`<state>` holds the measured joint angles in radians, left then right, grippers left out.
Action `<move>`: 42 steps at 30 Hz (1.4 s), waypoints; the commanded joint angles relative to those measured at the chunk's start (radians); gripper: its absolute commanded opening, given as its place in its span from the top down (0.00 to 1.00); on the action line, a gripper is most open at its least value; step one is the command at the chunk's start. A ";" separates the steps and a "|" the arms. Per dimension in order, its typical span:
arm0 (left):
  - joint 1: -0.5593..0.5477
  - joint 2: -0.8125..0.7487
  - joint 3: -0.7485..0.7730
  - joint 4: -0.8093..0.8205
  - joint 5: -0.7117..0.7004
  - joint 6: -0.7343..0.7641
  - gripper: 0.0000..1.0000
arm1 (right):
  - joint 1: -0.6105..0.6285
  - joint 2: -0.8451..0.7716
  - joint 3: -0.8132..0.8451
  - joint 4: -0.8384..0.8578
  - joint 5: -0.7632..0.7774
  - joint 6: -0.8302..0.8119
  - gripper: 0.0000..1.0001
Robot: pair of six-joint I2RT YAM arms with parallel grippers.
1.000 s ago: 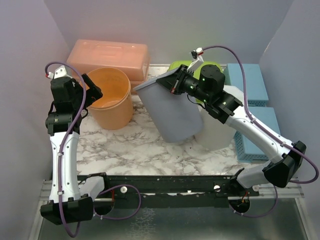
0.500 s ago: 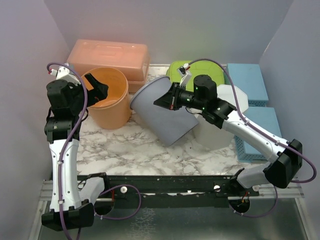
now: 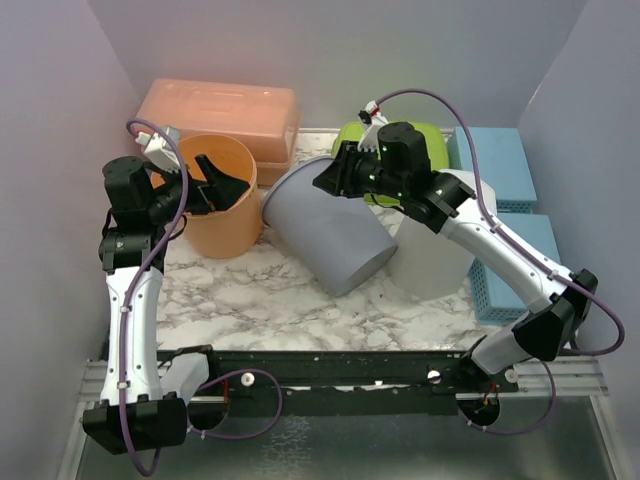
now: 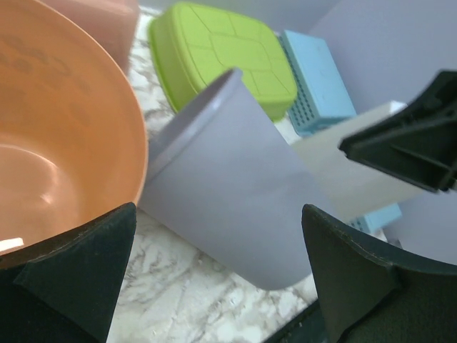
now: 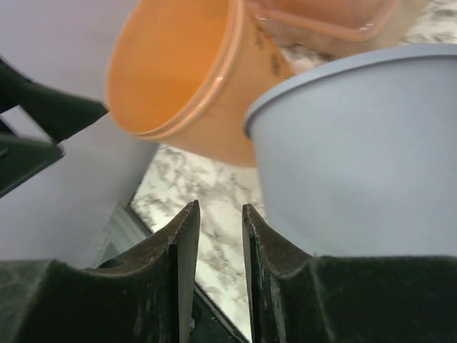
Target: Turn the large container upside down
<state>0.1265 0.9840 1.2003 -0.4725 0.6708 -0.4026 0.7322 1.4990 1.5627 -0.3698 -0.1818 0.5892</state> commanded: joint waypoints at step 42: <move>-0.314 0.023 -0.018 -0.117 -0.815 0.042 0.01 | 0.003 0.555 0.597 -0.388 0.671 0.510 0.42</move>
<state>-0.1856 1.0157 1.1687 -0.5407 -0.0303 -0.3553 0.7315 2.0300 2.1326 -0.7109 0.4156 1.0409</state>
